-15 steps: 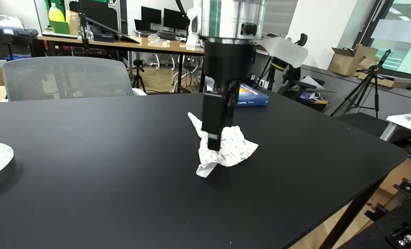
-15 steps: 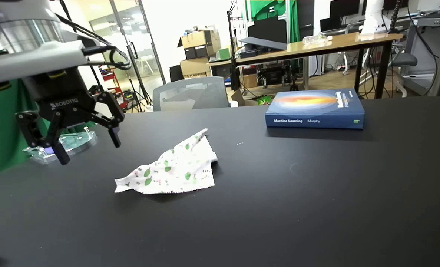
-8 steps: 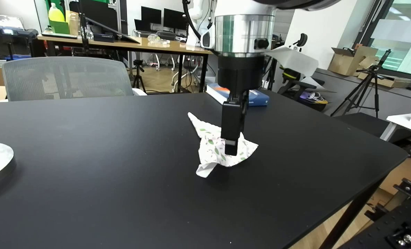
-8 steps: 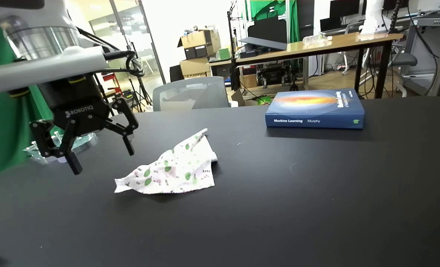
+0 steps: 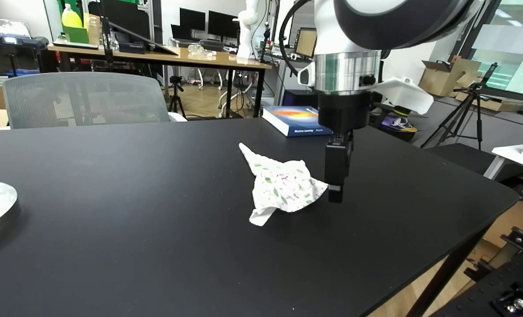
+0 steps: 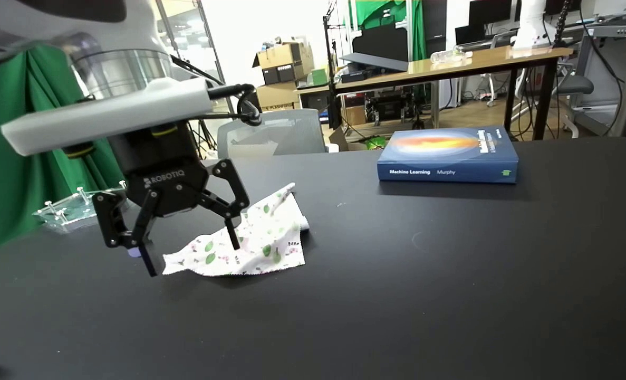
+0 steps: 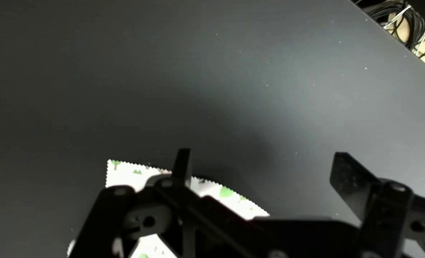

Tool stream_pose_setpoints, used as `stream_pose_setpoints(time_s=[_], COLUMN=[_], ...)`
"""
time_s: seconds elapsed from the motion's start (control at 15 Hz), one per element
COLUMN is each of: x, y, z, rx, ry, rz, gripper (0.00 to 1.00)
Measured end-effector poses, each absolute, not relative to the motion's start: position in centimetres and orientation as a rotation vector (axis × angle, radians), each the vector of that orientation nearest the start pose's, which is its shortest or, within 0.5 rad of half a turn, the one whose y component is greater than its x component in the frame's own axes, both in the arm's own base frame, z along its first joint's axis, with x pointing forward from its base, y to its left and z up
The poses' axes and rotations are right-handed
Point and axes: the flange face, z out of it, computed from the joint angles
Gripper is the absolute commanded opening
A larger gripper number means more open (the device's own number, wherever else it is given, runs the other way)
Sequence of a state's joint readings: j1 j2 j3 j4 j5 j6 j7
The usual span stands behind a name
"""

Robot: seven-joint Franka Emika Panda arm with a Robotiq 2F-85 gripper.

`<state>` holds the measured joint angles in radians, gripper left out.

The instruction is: Spread the cloth

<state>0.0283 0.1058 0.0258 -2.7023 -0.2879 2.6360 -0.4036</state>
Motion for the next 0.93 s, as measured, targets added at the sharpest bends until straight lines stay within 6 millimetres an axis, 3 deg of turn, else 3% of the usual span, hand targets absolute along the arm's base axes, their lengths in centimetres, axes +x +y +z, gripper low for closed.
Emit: stream_pose_setpoints(time_s=[0.4, 0.67, 0.93], x=[38.5, 40.0, 42.4], y=[2.7, 0.9, -1.7], z=[17.7, 17.9, 16.7], rx=[-3.004, -3.112, -3.168], ry=[-1.125, -0.855, -0.547], rz=[0.315, 0.286, 0.285], gripper=[1.0, 1.0, 1.0])
